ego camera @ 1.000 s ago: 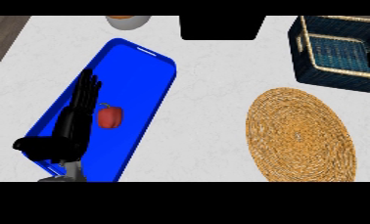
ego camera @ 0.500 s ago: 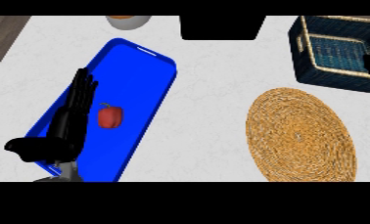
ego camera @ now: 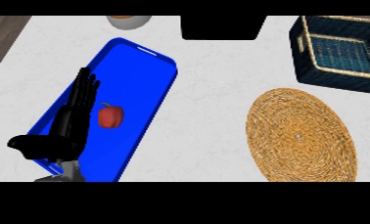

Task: Pick the can from the placemat and place it in the basket

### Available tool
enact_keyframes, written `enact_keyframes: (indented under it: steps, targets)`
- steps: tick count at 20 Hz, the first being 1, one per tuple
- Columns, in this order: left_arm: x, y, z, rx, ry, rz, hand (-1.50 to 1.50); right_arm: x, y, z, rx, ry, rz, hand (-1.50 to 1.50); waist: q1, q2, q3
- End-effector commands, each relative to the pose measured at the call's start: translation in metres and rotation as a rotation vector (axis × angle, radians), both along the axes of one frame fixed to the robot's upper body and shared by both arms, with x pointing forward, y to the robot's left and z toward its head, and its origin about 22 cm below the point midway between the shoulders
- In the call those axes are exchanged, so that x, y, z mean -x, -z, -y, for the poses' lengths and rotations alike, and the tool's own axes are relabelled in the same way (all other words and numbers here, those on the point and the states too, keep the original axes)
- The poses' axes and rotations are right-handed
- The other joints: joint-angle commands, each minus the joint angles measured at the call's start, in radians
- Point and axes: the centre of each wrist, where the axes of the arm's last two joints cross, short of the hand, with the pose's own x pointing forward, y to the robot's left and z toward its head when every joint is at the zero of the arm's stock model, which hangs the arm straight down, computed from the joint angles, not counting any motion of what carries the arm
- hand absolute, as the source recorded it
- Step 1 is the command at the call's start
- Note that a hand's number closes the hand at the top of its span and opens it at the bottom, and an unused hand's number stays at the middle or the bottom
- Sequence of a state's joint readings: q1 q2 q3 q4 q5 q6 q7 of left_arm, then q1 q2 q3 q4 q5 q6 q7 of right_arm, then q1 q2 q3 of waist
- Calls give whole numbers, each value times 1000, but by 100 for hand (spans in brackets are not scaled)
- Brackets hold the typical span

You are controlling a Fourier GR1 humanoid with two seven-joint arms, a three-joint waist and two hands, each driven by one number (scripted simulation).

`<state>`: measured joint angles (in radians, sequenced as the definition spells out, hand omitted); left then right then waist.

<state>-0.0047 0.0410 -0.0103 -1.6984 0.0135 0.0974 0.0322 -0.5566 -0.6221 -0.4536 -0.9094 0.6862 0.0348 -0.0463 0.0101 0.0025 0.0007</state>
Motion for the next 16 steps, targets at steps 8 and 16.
enact_keyframes:
  steps: [8, 16]
  targets:
    - [-16, 2, -6, 4, 21, 22, 0, -29, 16, -3, -58, -32, 30, -150, 5, 3, 0]
    - [11, 6, 6, 23, -21, 20, 0, -5, -1, 29, -74, -11, 255, -150, -3, -2, 0]
